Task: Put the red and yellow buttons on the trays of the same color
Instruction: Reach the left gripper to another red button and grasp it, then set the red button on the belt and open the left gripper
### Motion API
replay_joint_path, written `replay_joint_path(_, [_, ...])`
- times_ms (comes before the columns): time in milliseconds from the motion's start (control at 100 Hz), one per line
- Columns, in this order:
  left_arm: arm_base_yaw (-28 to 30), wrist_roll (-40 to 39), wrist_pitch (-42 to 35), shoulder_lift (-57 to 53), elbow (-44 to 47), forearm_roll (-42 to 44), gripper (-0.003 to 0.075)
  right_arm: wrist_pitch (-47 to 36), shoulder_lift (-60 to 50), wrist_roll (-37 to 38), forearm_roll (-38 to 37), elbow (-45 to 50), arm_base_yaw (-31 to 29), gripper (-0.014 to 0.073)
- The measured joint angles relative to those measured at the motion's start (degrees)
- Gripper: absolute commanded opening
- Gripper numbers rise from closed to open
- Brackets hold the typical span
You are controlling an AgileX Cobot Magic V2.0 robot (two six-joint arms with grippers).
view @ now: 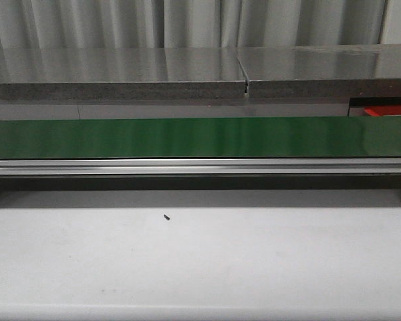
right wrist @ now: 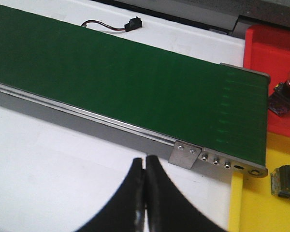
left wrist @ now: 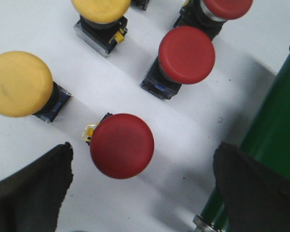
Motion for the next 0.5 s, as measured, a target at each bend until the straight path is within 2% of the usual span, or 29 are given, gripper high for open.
replay_joint_path(360, [0.0, -0.4, -1.7, 4.3, -0.6, -0.1, 0.0573, 0.0, 0.0, 0.0, 0.0, 0.0, 0.0, -0.0098])
replay_joint_path(500, [0.0, -0.5, -2.1, 5.6, -0.7, -0.4, 0.0496, 0.0, 0.0, 0.0, 0.0, 0.0, 0.0, -0.0098])
